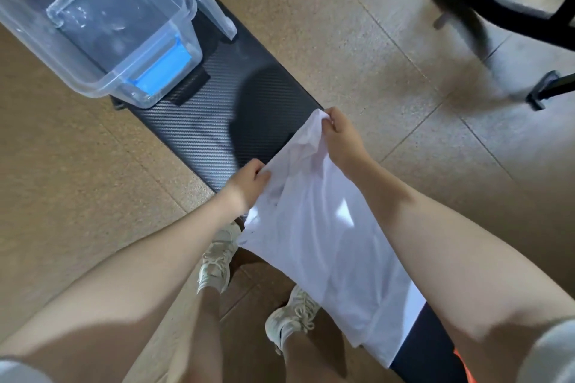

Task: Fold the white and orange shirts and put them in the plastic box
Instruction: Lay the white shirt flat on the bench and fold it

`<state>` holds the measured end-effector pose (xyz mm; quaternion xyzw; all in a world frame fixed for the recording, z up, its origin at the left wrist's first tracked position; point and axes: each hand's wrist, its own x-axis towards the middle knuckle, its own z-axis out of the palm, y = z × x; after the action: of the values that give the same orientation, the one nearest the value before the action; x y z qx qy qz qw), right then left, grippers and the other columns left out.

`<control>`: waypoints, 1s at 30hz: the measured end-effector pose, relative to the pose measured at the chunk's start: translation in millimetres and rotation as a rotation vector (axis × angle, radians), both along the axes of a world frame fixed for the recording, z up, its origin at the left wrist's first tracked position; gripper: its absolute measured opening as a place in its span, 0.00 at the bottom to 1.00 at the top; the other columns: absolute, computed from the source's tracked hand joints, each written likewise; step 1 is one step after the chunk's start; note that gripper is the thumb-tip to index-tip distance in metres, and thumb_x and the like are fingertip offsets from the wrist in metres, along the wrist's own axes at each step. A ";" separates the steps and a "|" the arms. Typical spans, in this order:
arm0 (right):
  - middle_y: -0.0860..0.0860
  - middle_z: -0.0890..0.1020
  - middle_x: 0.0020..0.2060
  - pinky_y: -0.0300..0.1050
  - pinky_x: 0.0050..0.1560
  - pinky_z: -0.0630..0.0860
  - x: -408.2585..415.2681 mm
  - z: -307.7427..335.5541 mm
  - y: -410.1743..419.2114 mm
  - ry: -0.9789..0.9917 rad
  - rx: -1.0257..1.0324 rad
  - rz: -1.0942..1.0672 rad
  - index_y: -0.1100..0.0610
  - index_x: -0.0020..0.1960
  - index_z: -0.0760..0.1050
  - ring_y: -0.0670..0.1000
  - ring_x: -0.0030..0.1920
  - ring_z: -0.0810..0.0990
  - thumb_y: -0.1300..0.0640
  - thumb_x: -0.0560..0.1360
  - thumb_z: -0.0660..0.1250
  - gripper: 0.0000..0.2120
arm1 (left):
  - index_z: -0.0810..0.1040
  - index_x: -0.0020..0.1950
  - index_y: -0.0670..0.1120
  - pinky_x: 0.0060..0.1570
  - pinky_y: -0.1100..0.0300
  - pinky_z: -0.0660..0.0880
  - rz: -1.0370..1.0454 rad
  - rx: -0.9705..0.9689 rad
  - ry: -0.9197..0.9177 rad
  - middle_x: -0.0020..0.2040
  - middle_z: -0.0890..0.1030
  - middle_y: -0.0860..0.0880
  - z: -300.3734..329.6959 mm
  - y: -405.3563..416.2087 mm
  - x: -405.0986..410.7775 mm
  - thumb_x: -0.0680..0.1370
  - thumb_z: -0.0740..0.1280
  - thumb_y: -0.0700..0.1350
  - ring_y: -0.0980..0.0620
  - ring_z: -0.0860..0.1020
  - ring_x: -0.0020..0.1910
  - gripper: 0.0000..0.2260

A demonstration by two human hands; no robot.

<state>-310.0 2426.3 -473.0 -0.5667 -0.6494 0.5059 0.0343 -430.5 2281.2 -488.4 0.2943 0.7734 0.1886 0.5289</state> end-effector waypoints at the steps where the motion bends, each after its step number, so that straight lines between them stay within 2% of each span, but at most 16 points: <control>1: 0.47 0.68 0.32 0.44 0.37 0.63 -0.8 -0.7 1.3 0.008 0.005 -0.010 0.59 0.44 0.68 0.47 0.34 0.66 0.60 0.78 0.52 0.08 | 0.69 0.45 0.44 0.31 0.60 0.63 0.039 0.013 0.019 0.34 0.71 0.51 3.5 0.8 -7.1 0.80 0.57 0.48 0.53 0.69 0.34 0.09; 5: 0.47 0.71 0.33 0.46 0.42 0.65 -9.7 -2.6 10.3 0.004 0.052 -0.069 0.62 0.49 0.70 0.48 0.36 0.68 0.59 0.78 0.52 0.10 | 0.72 0.46 0.41 0.30 0.63 0.63 0.005 0.100 0.130 0.31 0.69 0.52 13.2 6.7 -39.1 0.79 0.60 0.50 0.55 0.67 0.31 0.11; 10: 0.47 0.71 0.34 0.43 0.38 0.65 -24.8 -7.6 26.5 0.007 0.077 -0.146 0.58 0.47 0.69 0.46 0.34 0.68 0.59 0.79 0.51 0.09 | 0.73 0.37 0.36 0.30 0.59 0.60 -0.211 -0.042 -0.012 0.31 0.67 0.46 5.9 -6.7 -69.0 0.76 0.66 0.52 0.51 0.65 0.30 0.19; 13: 0.50 0.73 0.36 0.44 0.40 0.66 -33.9 -12.7 30.5 -0.010 0.094 -0.159 0.62 0.50 0.70 0.49 0.38 0.69 0.59 0.79 0.51 0.11 | 0.70 0.34 0.39 0.31 0.59 0.60 -0.097 -0.015 -0.024 0.31 0.66 0.47 4.7 -15.9 -84.0 0.78 0.62 0.50 0.52 0.64 0.30 0.18; 15: 0.48 0.72 0.35 0.44 0.40 0.66 -40.5 -14.9 32.6 -0.015 0.100 -0.170 0.59 0.48 0.70 0.49 0.37 0.70 0.58 0.79 0.51 0.10 | 0.71 0.38 0.38 0.32 0.59 0.62 0.020 0.044 -0.011 0.32 0.67 0.48 4.3 -15.6 -96.6 0.79 0.60 0.49 0.52 0.65 0.31 0.17; 19: 0.47 0.72 0.35 0.44 0.39 0.66 -56.4 -17.3 40.4 -0.005 0.132 -0.225 0.55 0.44 0.68 0.47 0.36 0.69 0.57 0.79 0.51 0.09 | 0.71 0.42 0.42 0.32 0.57 0.64 -0.028 0.135 0.203 0.31 0.70 0.50 5.9 -1.2 -114.6 0.80 0.58 0.48 0.51 0.69 0.31 0.12; 21: 0.46 0.71 0.34 0.44 0.37 0.66 -65.9 -16.8 46.8 0.004 0.168 -0.273 0.56 0.44 0.68 0.46 0.34 0.68 0.58 0.79 0.51 0.09 | 0.73 0.47 0.42 0.35 0.58 0.65 -0.072 0.199 0.356 0.37 0.74 0.48 3.5 7.7 -119.7 0.80 0.58 0.46 0.49 0.72 0.36 0.09; 23: 0.48 0.74 0.38 0.44 0.40 0.67 -72.5 -18.2 52.0 -0.009 0.198 -0.285 0.57 0.49 0.71 0.48 0.38 0.71 0.58 0.79 0.51 0.10 | 0.73 0.55 0.41 0.40 0.57 0.67 -0.070 0.213 0.448 0.45 0.76 0.46 -0.8 13.8 -120.6 0.80 0.59 0.44 0.48 0.74 0.42 0.09; 25: 0.51 0.76 0.50 0.45 0.49 0.69 -72.6 -21.3 53.2 -0.049 0.200 -0.232 0.53 0.59 0.71 0.51 0.49 0.74 0.58 0.80 0.51 0.13 | 0.69 0.64 0.41 0.48 0.53 0.71 -0.076 0.201 0.504 0.56 0.75 0.42 -7.2 15.6 -118.7 0.79 0.60 0.41 0.44 0.75 0.52 0.14; 27: 0.53 0.71 0.65 0.49 0.63 0.68 -63.7 -25.4 49.1 -0.076 0.171 -0.173 0.50 0.70 0.63 0.53 0.64 0.70 0.59 0.80 0.52 0.19 | 0.66 0.68 0.40 0.59 0.50 0.69 -0.147 0.249 0.570 0.65 0.70 0.40 -9.6 14.9 -111.4 0.78 0.61 0.40 0.41 0.70 0.62 0.19; 28: 0.54 0.67 0.69 0.51 0.67 0.65 -55.5 -25.6 44.6 -0.091 0.157 -0.159 0.51 0.73 0.59 0.54 0.68 0.67 0.59 0.80 0.52 0.22 | 0.65 0.69 0.41 0.62 0.52 0.67 -0.181 0.276 0.571 0.67 0.68 0.41 -8.8 15.5 -106.0 0.77 0.61 0.40 0.42 0.68 0.65 0.20; 30: 0.55 0.65 0.71 0.49 0.70 0.62 -30.9 -24.7 34.1 -0.133 0.156 -0.133 0.54 0.74 0.57 0.55 0.70 0.64 0.60 0.80 0.53 0.23 | 0.63 0.71 0.42 0.67 0.56 0.61 -0.300 0.270 0.550 0.72 0.64 0.45 -9.1 16.3 -90.8 0.78 0.60 0.41 0.45 0.65 0.70 0.22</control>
<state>-340.9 2460.4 -497.7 -0.6365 -0.6487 0.4117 0.0683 -521.3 2297.5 -497.5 0.5121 0.8031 0.1230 0.2787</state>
